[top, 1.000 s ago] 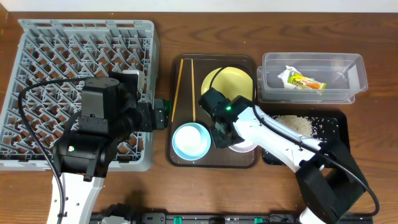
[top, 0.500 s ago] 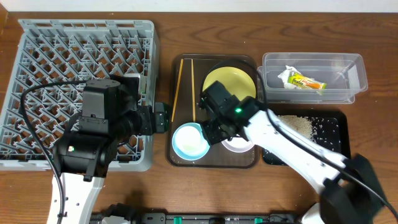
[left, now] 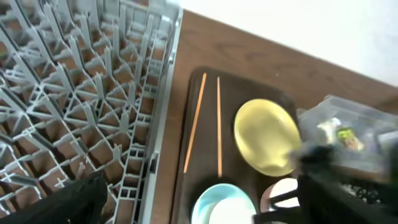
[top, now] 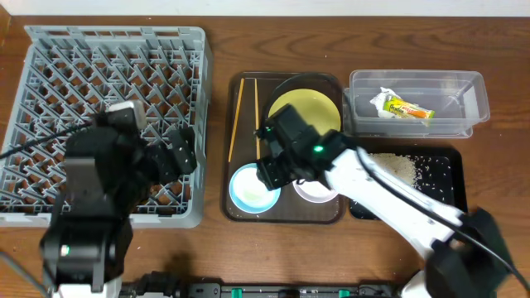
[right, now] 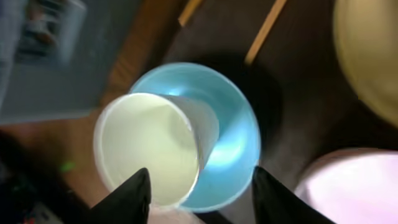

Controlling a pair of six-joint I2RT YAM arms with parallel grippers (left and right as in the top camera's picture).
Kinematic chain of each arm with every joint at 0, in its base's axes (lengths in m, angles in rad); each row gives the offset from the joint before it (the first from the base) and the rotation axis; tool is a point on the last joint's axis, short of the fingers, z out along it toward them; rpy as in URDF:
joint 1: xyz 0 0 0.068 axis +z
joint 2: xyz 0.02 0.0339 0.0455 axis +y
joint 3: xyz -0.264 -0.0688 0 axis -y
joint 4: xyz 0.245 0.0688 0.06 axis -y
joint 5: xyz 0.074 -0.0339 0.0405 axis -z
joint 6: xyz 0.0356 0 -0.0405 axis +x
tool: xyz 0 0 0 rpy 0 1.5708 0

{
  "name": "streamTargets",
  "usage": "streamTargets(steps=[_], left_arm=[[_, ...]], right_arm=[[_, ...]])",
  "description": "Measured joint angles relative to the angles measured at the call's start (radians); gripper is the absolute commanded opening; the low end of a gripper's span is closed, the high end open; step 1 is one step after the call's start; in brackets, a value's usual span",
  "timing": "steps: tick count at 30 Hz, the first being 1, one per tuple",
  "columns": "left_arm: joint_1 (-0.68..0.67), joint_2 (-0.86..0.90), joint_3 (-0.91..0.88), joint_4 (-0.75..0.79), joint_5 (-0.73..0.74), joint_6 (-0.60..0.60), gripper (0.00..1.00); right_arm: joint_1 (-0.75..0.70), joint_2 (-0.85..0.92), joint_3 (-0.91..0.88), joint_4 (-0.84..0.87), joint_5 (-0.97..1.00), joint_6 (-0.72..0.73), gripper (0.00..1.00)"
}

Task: Sort waste into correct bins and load items into the dishwasher
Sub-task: 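Lift the cup and hand it from the right gripper to the left gripper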

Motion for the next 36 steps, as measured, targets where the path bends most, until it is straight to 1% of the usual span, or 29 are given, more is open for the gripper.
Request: streamTargets(steps=[3,4,6,7,8,11,15,18,20,24,27,30,33,35,36], left_arm=[[0.0,-0.046,0.0,-0.008,-0.001,-0.004,0.98],[0.0,-0.06,0.0,-0.014,-0.001,-0.007,0.98],[0.0,-0.087,0.0,-0.032,-0.001,-0.01,0.98],[0.0,-0.099,0.0,-0.04,-0.001,-0.011,0.98],[0.0,-0.11,0.0,-0.046,-0.001,-0.011,0.98],[0.0,-0.132,0.0,-0.06,-0.001,-0.017,0.98],[0.0,-0.118,0.0,-0.075,0.011,-0.048,0.98],[0.0,-0.071,0.001,-0.067,0.076,-0.064,0.98],[0.001,-0.016,0.001,-0.04,0.151,-0.072,0.98],[0.028,0.1,0.002,0.051,0.346,-0.077,0.98],[0.069,0.176,0.002,0.137,0.548,-0.083,0.98],[0.097,0.238,0.002,0.232,0.781,-0.088,0.99],[0.096,0.292,0.002,0.274,0.988,-0.092,0.99],[0.088,0.322,0.002,0.276,1.093,-0.093,1.0],[0.084,0.333,0.002,0.277,1.133,-0.092,0.98]], right_arm=[[0.005,0.079,0.0,0.021,-0.011,0.036,0.4],[0.004,0.098,0.0,0.029,-0.015,0.047,0.34],[0.002,0.115,0.0,0.037,-0.028,0.06,0.17],[0.002,0.117,0.0,0.041,-0.033,0.077,0.06],[0.002,0.116,0.0,0.043,-0.036,0.071,0.01],[0.001,0.114,0.0,0.044,-0.039,0.081,0.01],[-0.031,0.101,0.002,0.042,-0.056,0.079,0.01],[-0.109,0.051,0.024,0.043,-0.105,0.043,0.01],[-0.167,0.001,0.048,0.045,-0.149,0.011,0.01],[-0.268,-0.116,0.093,0.055,-0.246,-0.054,0.01],[-0.335,-0.191,0.103,0.083,-0.369,-0.107,0.01],[-0.395,-0.225,0.104,0.151,-0.547,-0.146,0.01],[-0.415,-0.228,0.105,0.229,-0.706,-0.163,0.01],[-0.408,-0.228,0.105,0.261,-0.785,-0.167,0.01],[-0.401,-0.228,0.105,0.271,-0.809,-0.169,0.01]])
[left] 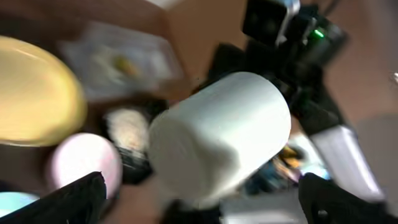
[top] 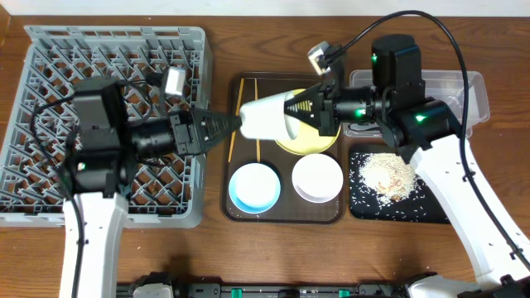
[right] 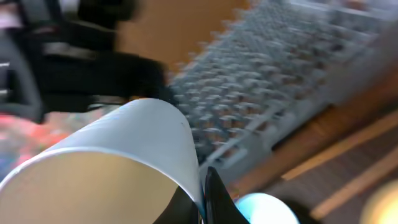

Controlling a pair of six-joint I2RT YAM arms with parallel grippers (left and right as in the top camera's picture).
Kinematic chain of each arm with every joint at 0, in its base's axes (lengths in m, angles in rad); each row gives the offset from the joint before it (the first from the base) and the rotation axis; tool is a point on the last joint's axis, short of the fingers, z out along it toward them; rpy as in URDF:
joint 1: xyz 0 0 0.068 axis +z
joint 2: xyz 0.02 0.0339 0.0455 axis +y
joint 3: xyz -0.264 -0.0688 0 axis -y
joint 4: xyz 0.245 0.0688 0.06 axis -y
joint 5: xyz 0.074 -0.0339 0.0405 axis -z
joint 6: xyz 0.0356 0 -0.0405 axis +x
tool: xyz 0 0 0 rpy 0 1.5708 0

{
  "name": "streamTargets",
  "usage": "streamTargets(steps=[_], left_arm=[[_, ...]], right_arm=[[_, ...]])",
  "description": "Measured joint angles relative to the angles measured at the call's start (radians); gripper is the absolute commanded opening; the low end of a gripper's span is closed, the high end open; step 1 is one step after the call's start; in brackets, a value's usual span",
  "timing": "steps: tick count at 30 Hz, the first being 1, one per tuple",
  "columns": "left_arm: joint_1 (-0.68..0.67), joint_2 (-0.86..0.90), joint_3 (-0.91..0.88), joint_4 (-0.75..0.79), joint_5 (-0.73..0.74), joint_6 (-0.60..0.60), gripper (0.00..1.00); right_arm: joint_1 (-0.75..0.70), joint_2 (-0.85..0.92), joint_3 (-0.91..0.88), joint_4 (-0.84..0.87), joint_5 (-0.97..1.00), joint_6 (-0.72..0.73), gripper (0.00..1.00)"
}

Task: Sort waste into correct bins and load items into the dishwasher
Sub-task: 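Lift the cup and hand it from the right gripper to the left gripper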

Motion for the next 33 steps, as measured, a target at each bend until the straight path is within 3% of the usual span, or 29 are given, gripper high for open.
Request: streamTargets(steps=[6,10,17,27,29,33], left_arm=[[-0.028,0.021,0.0,0.002,0.131,0.0,0.95],[-0.034,0.019,0.0,0.002,0.159,-0.001,0.83],[-0.032,0.018,0.0,0.0,0.143,-0.011,0.73],[-0.025,0.018,0.0,0.002,0.143,-0.037,0.73],[-0.025,0.017,0.0,0.002,0.143,-0.042,0.8],[-0.026,0.017,0.0,-0.001,0.138,-0.064,0.81]], right_arm=[[0.056,0.0,0.0,0.08,-0.074,-0.005,0.01],[0.075,0.0,0.0,0.083,-0.05,-0.005,0.01],[0.089,0.0,0.0,0.088,-0.01,-0.005,0.01],[0.096,0.0,0.0,0.087,0.014,-0.002,0.01],[0.096,-0.001,0.0,0.087,0.014,-0.001,0.01],[0.101,-0.001,0.0,0.091,0.035,-0.002,0.01]])
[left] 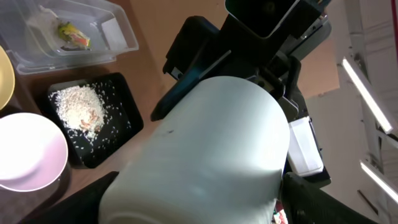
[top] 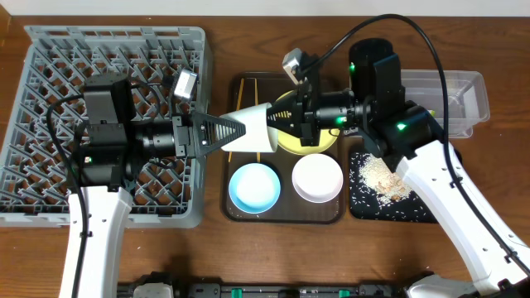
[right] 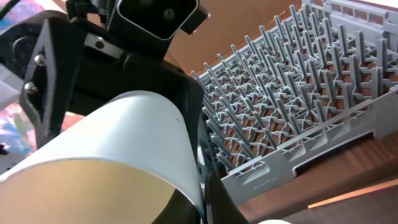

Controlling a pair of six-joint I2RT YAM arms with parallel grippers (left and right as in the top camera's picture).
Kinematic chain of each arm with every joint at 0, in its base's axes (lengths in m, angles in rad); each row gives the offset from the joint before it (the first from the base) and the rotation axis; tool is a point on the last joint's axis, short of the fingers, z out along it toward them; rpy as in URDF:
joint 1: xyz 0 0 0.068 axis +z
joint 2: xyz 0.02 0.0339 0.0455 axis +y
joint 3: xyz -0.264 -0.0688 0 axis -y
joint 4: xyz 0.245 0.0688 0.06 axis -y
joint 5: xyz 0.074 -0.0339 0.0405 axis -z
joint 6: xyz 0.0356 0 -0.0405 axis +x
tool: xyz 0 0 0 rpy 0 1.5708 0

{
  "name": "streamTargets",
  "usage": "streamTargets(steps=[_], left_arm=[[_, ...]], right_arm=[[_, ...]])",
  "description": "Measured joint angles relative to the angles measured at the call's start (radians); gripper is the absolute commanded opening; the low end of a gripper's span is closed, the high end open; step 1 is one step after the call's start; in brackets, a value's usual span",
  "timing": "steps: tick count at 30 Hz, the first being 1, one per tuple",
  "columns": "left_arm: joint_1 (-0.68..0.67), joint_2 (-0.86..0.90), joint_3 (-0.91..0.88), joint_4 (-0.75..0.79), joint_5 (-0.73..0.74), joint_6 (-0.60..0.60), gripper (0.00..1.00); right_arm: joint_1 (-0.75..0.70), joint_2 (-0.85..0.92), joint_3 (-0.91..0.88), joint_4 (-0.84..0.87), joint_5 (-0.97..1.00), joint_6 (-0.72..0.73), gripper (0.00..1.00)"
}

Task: Sort waste into correct bins and load items into the dishwasher
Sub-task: 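Lift the cup and hand it from the right gripper to the left gripper, then place the white cup into the dish rack with the left gripper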

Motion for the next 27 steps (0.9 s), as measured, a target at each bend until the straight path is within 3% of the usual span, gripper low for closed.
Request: streamTargets(steps=[3,9,13,15,16,18,27], left_arm=[[-0.001,0.0,0.0,0.0,-0.002,-0.005,0.77],[0.001,0.0,0.0,0.004,0.002,-0.014,0.57],[0.002,-0.002,0.0,0.005,-0.001,-0.005,0.52],[-0.003,-0.003,0.0,0.005,-0.019,0.001,0.51],[-0.005,-0.005,0.0,0.004,-0.031,0.005,0.52],[-0.007,-0.011,0.0,0.004,-0.068,0.008,0.51],[0.048,-0.021,0.0,-0.074,-0.303,0.034,0.47]], right_arm=[[0.0,0.0,0.0,0.002,0.003,0.0,0.01],[0.0,0.0,0.0,0.003,0.0,0.002,0.02],[0.0,0.0,0.0,0.003,0.022,0.004,0.17],[0.003,0.0,0.0,0.005,0.056,-0.001,0.29],[0.003,0.0,0.0,0.007,0.072,-0.004,0.39],[-0.003,0.0,0.0,0.006,0.095,0.0,0.49],[-0.156,-0.03,0.0,-0.069,0.138,0.029,0.63]])
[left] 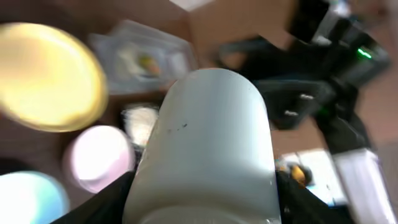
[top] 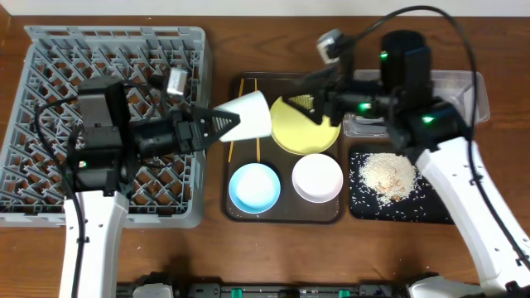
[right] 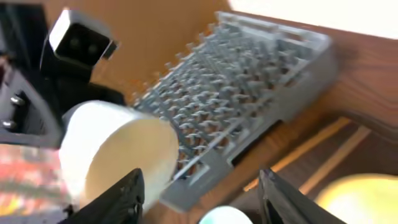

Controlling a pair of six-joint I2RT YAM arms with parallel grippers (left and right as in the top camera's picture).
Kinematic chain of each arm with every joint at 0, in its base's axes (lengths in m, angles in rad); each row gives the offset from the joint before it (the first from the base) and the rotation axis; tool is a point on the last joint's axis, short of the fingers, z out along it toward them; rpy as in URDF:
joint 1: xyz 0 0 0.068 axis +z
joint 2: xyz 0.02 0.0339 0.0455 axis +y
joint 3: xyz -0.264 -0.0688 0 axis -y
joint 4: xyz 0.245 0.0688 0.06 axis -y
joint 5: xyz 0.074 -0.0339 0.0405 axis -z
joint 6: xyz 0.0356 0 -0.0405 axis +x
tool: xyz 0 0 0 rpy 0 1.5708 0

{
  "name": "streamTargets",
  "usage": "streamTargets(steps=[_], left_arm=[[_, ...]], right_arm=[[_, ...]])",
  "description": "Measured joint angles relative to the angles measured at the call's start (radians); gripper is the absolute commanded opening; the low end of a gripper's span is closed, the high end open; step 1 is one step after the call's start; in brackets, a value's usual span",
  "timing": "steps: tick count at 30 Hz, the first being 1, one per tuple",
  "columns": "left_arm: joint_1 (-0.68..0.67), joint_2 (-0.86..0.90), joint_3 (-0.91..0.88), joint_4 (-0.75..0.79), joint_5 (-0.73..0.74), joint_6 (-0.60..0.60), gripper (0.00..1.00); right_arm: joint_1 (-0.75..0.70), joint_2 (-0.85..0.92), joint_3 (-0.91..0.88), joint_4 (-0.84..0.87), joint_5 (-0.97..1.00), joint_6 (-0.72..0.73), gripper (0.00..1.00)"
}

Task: Sort waste into correct bins and load items into the dishwasher
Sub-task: 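Place the white cup into the dish rack with the left gripper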

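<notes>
A white cup (top: 248, 116) hangs on its side above the left part of the dark tray (top: 284, 217). My left gripper (top: 222, 125) is shut on it, and the cup (left: 208, 149) fills the left wrist view between the fingers. My right gripper (top: 309, 103) stands open over the yellow plate (top: 313, 134), a short way to the right of the cup and not touching it. From the right wrist the cup (right: 115, 152) shows its mouth, with the grey dish rack (right: 249, 93) behind it.
The grey dish rack (top: 108, 50) fills the left side. On the tray lie two chopsticks (top: 241, 87), a blue bowl (top: 254, 186) and a white bowl (top: 317, 178). A clear bin (top: 464, 91) stands at the back right, with a black tray of rice (top: 389, 178) in front of it.
My right gripper has let go of the cup's rim, opened and moved back to the right. The left gripper alone now holds the cup, a little further left.
First the cup stood in the blue bowl with my right gripper open over it and the left arm over the rack. Then the right gripper held the cup up, near the open left gripper. Then both were on it, and now only the left holds it.
</notes>
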Motion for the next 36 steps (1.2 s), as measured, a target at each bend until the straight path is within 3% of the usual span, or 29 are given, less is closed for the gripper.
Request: streamTargets(steps=[3,9,11,16,17,26,36], left_arm=[[0.048,-0.012,0.0,-0.12,-0.153,0.016,0.47],[0.123,-0.062,0.001,-0.345,-0.6,0.031,0.46],[0.124,-0.07,0.001,-0.387,-0.712,0.031,0.46],[0.123,-0.072,0.001,-0.452,-0.92,0.031,0.47],[0.123,-0.072,0.001,-0.463,-0.954,0.031,0.47],[0.18,-0.075,0.065,-0.57,-1.246,0.0,0.47],[0.441,-0.011,0.074,-0.515,-1.298,-0.063,0.47]], right_arm=[[-0.016,-0.016,0.0,-0.085,0.017,0.005,0.68],[-0.006,-0.019,0.002,-0.32,0.146,0.005,0.7],[0.014,-0.017,0.002,-0.376,0.214,0.01,0.81],[0.132,0.033,0.002,-0.437,0.392,0.012,0.94],[0.163,0.054,0.002,-0.441,0.425,0.011,0.99],[0.301,0.256,0.002,-0.438,0.618,0.031,0.99],[0.307,0.338,0.002,-0.422,0.659,0.038,0.99]])
